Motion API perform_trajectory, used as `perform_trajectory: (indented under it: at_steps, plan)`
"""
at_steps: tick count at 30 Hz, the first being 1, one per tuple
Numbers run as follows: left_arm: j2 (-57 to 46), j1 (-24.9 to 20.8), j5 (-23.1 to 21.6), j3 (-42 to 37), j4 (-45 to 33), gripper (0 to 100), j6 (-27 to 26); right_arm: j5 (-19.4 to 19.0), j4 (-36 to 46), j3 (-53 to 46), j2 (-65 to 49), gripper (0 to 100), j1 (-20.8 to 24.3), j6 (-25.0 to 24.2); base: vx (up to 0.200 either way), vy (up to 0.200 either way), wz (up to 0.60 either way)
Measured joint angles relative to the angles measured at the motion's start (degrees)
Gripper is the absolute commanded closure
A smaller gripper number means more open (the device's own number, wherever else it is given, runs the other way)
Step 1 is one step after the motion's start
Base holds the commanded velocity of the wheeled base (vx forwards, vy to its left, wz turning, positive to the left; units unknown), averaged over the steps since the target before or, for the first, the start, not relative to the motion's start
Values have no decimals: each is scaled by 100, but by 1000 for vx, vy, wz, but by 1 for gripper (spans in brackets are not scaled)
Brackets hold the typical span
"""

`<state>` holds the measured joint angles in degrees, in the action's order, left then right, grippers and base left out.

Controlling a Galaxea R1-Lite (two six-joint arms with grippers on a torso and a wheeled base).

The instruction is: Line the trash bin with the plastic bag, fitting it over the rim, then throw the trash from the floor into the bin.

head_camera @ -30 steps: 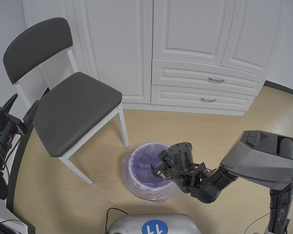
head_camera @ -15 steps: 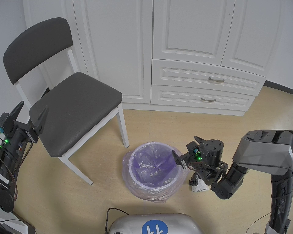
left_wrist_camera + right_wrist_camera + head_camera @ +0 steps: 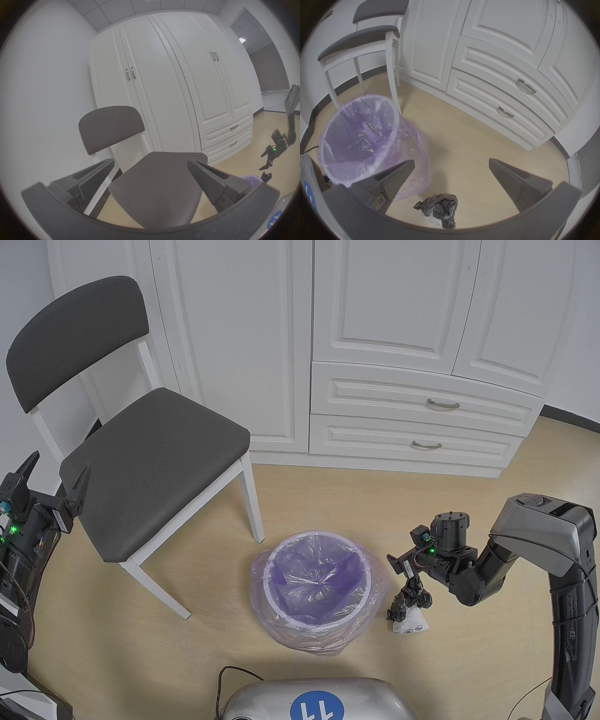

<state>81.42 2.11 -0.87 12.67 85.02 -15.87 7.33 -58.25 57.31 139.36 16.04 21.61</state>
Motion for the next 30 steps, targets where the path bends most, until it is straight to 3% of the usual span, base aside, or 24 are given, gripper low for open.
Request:
perform_trajectory:
  at_steps: [8, 18, 22, 25, 30]
  plan:
    - [-30, 23, -9, -99, 16, 0, 9, -167, 934, 1223, 573, 0, -172, 182, 0, 0, 0]
    - [99, -74, -11, -228, 68, 0, 28, -202, 2814, 3797, 1449, 0, -246, 650, 0, 0, 0]
    - [124, -106, -11, -289, 77, 0, 35, -205, 3917, 4814, 1918, 0, -279, 828, 0, 0, 0]
    - [140, -126, -11, -341, 82, 0, 35, -218, 4629, 5279, 2238, 0, -307, 931, 0, 0, 0]
    - [173, -173, -11, -421, 88, 0, 94, -222, 4945, 5639, 2667, 0, -369, 1040, 0, 0, 0]
